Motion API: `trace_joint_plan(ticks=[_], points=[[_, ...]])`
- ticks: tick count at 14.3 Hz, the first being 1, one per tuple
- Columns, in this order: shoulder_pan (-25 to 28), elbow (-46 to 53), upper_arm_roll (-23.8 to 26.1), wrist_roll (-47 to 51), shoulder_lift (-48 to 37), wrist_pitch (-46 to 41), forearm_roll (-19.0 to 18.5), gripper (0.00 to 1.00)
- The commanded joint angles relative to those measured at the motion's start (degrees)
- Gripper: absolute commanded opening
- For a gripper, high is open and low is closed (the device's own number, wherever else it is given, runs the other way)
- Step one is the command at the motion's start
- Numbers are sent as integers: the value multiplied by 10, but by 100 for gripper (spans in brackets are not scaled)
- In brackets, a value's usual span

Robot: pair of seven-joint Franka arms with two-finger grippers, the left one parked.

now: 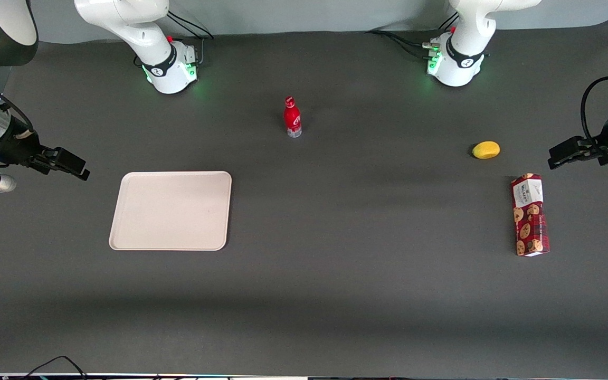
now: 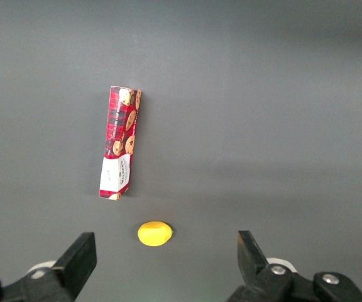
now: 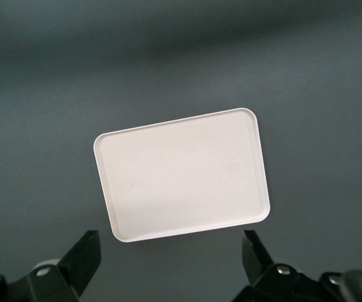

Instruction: Place coke bottle on tray

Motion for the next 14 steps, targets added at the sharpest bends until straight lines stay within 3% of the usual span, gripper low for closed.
trace_joint_plan(ticks=[1, 10, 12, 14], points=[[-2, -8, 2, -14, -10, 1, 3, 100], [-1, -3, 2, -11, -10, -11, 4, 100], [9, -2, 4, -13, -14, -29, 6, 100], [60, -2, 10, -2, -15, -64, 10, 100]])
